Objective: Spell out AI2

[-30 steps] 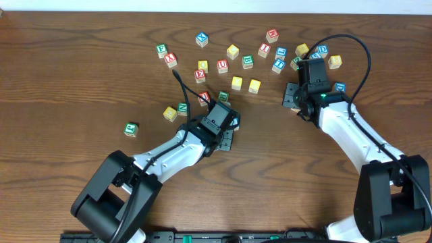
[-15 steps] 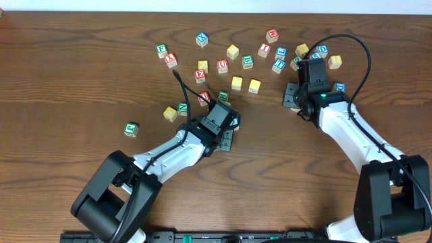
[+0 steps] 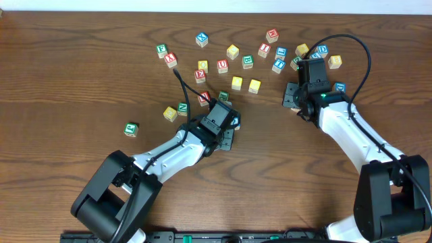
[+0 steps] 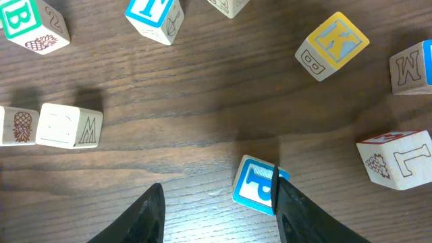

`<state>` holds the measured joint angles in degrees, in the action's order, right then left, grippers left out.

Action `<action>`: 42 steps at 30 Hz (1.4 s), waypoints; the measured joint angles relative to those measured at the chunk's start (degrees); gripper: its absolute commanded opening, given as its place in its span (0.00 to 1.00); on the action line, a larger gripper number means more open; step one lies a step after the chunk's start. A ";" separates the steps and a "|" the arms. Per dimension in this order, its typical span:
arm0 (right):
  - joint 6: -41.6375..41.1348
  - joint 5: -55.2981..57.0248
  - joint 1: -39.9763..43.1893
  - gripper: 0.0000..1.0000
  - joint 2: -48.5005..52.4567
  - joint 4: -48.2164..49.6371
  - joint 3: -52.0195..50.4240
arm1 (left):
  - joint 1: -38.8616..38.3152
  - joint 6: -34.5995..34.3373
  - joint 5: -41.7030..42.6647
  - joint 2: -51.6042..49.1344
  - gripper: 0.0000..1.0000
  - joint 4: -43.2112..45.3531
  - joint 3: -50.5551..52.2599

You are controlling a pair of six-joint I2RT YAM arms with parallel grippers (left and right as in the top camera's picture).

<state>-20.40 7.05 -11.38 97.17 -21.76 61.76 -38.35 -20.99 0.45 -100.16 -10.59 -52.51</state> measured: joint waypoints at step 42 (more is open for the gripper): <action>0.00 0.00 0.00 0.48 0.00 0.00 0.00 | -0.31 1.53 -1.22 0.00 0.07 0.55 0.00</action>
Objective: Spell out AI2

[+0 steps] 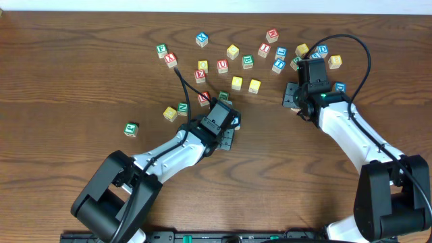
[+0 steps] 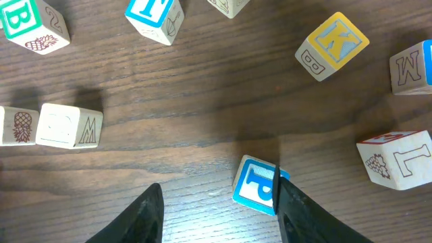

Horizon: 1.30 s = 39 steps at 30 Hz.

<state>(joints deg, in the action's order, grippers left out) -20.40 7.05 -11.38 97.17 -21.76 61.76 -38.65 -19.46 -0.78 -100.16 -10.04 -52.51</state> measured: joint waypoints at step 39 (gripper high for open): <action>0.00 0.02 0.00 0.47 0.00 0.13 0.00 | -1.09 -9.05 -19.34 6.91 0.07 -10.88 0.00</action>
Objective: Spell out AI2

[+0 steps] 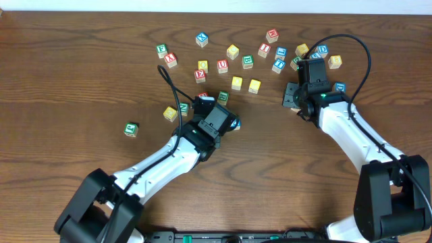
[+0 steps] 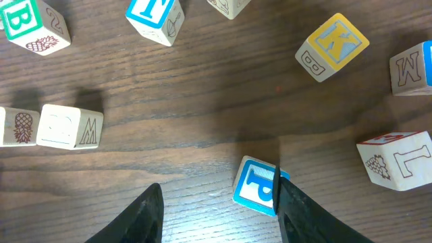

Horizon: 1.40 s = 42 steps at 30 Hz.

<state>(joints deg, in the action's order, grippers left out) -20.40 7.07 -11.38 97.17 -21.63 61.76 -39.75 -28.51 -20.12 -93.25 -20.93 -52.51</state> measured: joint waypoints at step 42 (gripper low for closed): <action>0.00 0.00 0.00 0.47 0.00 -0.17 0.00 | 0.00 -0.20 2.05 -5.99 0.07 5.73 0.02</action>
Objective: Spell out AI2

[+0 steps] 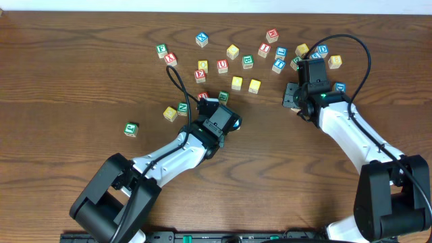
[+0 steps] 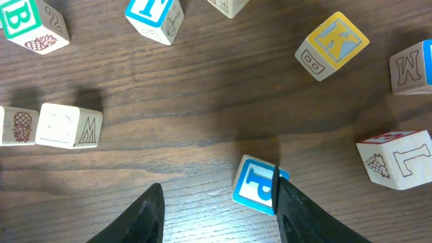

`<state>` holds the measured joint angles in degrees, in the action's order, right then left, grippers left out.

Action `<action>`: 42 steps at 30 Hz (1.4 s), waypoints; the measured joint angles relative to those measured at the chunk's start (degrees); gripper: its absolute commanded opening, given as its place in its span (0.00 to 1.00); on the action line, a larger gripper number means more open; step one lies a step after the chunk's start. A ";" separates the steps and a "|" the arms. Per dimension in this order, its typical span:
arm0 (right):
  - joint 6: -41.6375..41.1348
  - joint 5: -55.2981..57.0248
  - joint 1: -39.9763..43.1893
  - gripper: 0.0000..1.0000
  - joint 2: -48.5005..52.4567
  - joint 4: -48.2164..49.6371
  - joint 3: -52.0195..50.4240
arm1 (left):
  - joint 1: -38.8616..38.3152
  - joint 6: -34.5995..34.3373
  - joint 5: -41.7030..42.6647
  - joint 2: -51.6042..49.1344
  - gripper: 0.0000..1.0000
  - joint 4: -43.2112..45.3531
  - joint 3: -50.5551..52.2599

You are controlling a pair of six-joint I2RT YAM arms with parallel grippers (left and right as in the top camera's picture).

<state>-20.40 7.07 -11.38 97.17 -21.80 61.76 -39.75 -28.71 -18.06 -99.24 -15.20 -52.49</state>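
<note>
Several lettered wooden blocks lie scattered across the far part of the table (image 1: 81, 81). My right gripper (image 2: 216, 185) hangs open just above the wood. A blue P block (image 2: 255, 183) lies partly behind its right finger (image 2: 297, 209), with nothing between the fingers. In the overhead view my left gripper (image 1: 214, 116) is low among the middle blocks, beside a red block (image 1: 204, 98) and a green block (image 1: 223, 96). Its fingers are hidden under the wrist. A red block that looks like an A (image 1: 170, 59) sits far left.
Around the right gripper lie a yellow K block (image 2: 333, 44), an L block (image 2: 398, 158), an M block (image 2: 412, 67), a green B block (image 2: 28, 23) and a blue block (image 2: 154, 17). A lone green block (image 1: 131, 128) lies at the left.
My left gripper has shifted slightly right and toward the near side, and its arm has swung back. The right gripper and the blocks around it have not moved.
At the first two moments my left gripper lay low near the table's middle with a blue block at its right side. Then it stood farther up-left by the red and green blocks, and now slightly back. The right gripper stayed open beside the P block throughout.
</note>
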 measured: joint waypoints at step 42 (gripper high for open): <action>0.00 0.00 0.00 0.47 0.00 0.02 0.00 | 0.00 2.14 2.73 0.00 0.07 1.99 0.02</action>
<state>-20.40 7.07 -11.38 97.17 -21.78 61.76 -39.75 -26.57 -15.33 -99.24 -13.21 -52.47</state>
